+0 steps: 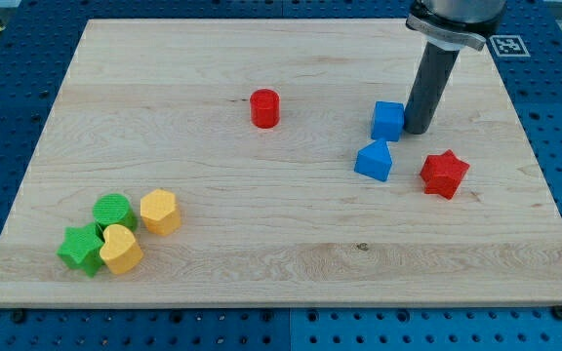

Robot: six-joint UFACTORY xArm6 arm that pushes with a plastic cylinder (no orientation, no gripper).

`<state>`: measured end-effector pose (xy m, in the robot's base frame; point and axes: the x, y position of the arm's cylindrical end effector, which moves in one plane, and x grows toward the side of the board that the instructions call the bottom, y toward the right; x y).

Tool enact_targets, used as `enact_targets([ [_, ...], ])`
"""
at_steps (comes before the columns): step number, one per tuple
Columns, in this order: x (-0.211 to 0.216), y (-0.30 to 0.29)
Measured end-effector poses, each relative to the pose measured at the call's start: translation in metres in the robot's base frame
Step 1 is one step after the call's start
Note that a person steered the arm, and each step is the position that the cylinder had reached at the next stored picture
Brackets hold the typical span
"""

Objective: Move the blue cube to the right side of the red circle

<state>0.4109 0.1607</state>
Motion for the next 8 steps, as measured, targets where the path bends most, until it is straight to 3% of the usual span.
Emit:
enact_targets([
  [4,0.012,-0.004],
  [8,-0.012,-0.050],
])
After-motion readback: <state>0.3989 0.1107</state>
